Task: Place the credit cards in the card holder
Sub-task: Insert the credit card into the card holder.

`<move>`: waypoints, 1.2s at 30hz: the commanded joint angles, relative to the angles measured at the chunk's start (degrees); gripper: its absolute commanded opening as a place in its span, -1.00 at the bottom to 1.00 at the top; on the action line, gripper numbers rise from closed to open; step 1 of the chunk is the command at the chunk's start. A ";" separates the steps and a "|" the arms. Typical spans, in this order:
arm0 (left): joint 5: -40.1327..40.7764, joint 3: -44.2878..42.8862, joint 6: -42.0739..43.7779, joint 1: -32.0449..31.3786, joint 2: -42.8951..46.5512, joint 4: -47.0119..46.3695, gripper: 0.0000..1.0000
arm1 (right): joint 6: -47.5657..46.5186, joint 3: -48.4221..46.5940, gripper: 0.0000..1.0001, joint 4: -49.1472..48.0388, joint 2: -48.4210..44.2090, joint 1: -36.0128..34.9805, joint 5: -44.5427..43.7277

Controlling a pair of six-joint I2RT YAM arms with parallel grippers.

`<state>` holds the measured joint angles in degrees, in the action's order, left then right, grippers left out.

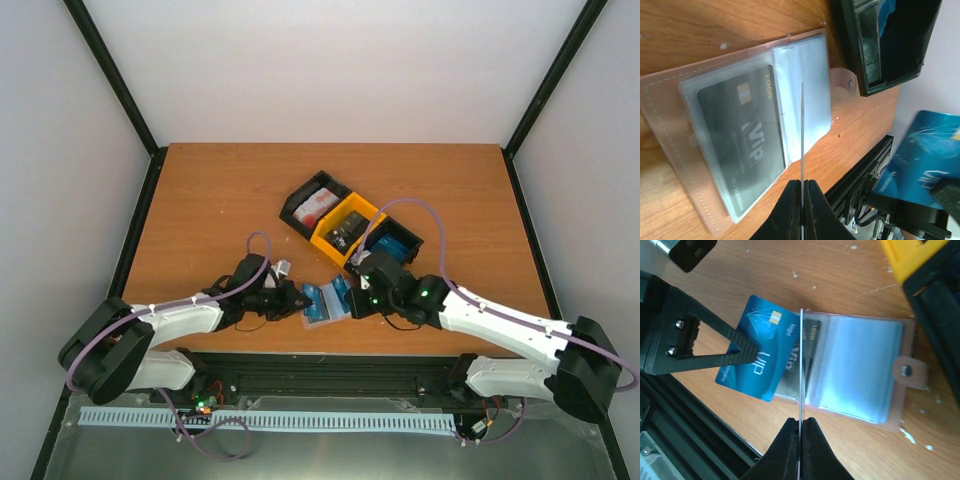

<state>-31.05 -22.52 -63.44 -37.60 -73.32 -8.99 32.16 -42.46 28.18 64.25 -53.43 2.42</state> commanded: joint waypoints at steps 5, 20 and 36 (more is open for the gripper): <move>5.43 0.80 -3.55 -2.99 -0.50 -8.15 -0.99 | 1.42 -0.74 -0.92 -5.08 9.98 -0.25 -3.99; 5.99 2.69 -3.74 -3.09 -7.56 -18.50 -0.99 | 4.80 1.05 -0.94 0.24 13.74 -0.01 -17.86; 8.85 5.79 -3.24 -3.14 -6.17 -19.11 -0.99 | 10.27 3.00 -0.95 -2.55 16.83 -3.70 -10.64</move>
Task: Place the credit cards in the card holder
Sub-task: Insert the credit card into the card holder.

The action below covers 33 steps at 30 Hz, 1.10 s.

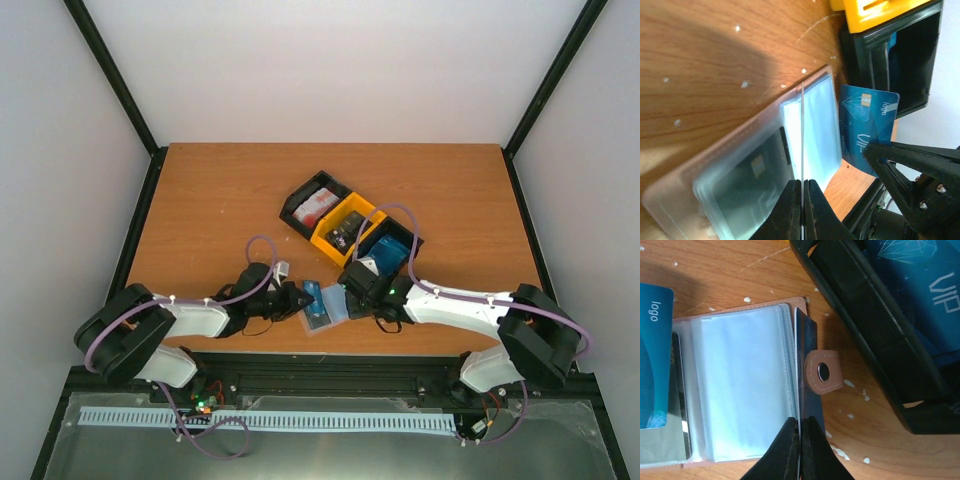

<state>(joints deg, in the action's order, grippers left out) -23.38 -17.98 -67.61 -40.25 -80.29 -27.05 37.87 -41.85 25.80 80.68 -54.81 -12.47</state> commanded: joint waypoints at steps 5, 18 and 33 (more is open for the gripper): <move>0.80 2.57 -0.67 -0.58 2.17 -0.54 -0.99 | 10.41 2.62 -0.94 1.25 -0.84 -3.84 3.96; 4.30 7.59 -3.37 -0.54 10.69 1.44 -0.99 | 30.08 3.57 -0.94 0.90 0.82 -9.83 1.30; -0.57 8.76 -3.73 -0.54 1.73 -11.73 -0.99 | 31.39 5.34 -0.94 -1.22 0.25 -9.89 2.39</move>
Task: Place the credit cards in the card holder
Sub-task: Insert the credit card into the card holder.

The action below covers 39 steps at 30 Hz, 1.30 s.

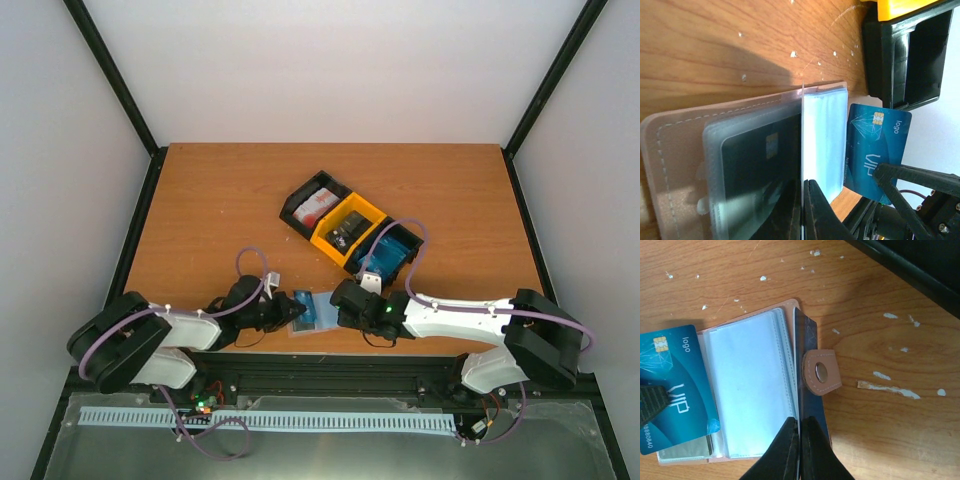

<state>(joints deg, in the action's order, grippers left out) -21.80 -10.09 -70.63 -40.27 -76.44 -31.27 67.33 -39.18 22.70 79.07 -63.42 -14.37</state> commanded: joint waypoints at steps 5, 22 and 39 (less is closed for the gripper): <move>-3.85 2.12 -2.36 -0.59 -4.16 -11.24 -0.99 | 1.93 2.88 -0.94 1.26 1.71 -1.30 4.37; -3.23 1.57 -6.52 -3.04 -11.04 -17.93 -0.99 | 2.24 3.06 -0.94 0.24 2.29 -1.27 4.85; -1.39 -2.50 -6.37 -5.69 -16.53 -14.22 -0.94 | 1.76 3.82 -0.94 -0.46 1.68 -1.27 5.23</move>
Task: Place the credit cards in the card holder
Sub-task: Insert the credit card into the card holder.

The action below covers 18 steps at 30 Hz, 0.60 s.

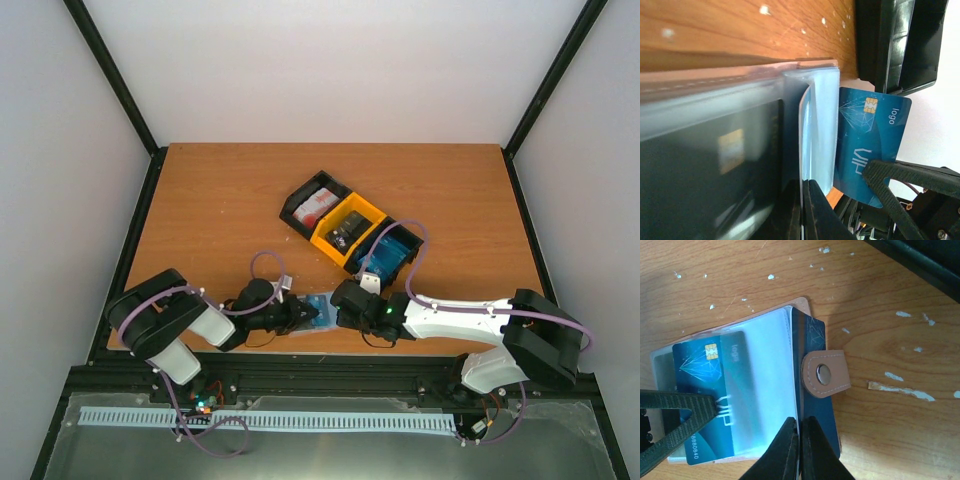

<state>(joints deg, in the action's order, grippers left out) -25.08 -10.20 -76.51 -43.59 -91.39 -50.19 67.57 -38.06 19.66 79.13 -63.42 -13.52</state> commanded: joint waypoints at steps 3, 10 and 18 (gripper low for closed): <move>3.66 -4.65 -0.02 -4.52 -1.50 9.57 -0.84 | 1.51 2.94 -0.94 2.58 1.45 -1.28 4.29; 6.33 -5.95 0.97 -5.45 1.58 19.35 -0.54 | 1.69 3.59 -0.94 2.49 0.27 -1.27 3.95; 9.51 -7.00 1.52 -5.45 7.29 28.21 -0.18 | 1.69 3.99 -0.94 2.38 0.02 -1.27 3.71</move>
<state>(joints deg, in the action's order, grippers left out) -19.40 -16.67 -75.61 -48.60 -85.54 -32.64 67.59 -36.67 18.68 77.76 -63.42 -13.78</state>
